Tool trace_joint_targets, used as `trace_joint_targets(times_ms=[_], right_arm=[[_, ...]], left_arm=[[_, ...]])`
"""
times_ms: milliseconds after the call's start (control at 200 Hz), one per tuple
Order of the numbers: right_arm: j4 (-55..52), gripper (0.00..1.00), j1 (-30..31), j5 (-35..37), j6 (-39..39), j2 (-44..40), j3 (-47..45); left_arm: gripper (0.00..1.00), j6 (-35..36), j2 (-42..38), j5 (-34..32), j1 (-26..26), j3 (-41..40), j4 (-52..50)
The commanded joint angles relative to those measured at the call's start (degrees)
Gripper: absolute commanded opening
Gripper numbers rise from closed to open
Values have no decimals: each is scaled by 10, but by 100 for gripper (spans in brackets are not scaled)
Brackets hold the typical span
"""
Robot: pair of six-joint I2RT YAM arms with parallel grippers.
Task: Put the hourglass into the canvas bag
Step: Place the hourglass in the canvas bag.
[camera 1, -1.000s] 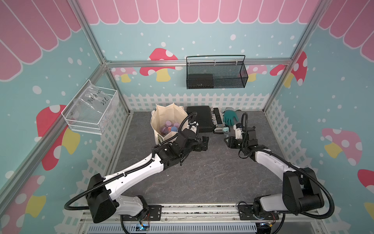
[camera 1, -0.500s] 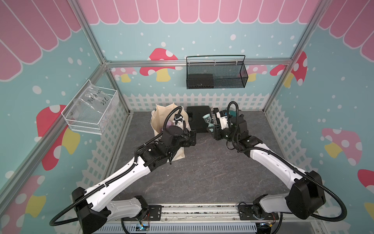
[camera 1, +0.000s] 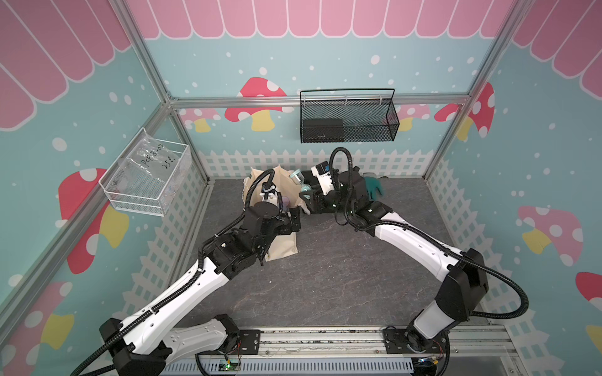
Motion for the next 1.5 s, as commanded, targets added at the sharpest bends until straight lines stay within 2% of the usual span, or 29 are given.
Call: trace_joint_targets(times_ms=[0, 435, 610, 906, 1496], right_arm=[[-1, 27, 13, 4, -35, 34, 51], [-41, 30, 41, 8, -106, 189, 198], [-81, 31, 47, 43, -129, 247, 226], [-84, 35, 65, 117, -153, 270, 190], [-68, 47, 70, 139, -169, 270, 188]], left_arm=[[99, -8, -11, -12, 8, -18, -20], [99, -41, -32, -11, 27, -59, -17], [99, -47, -29, -3, 29, -60, -16], [99, -47, -31, -1, 33, -61, -16], [99, -48, -20, -9, 45, -39, -28]])
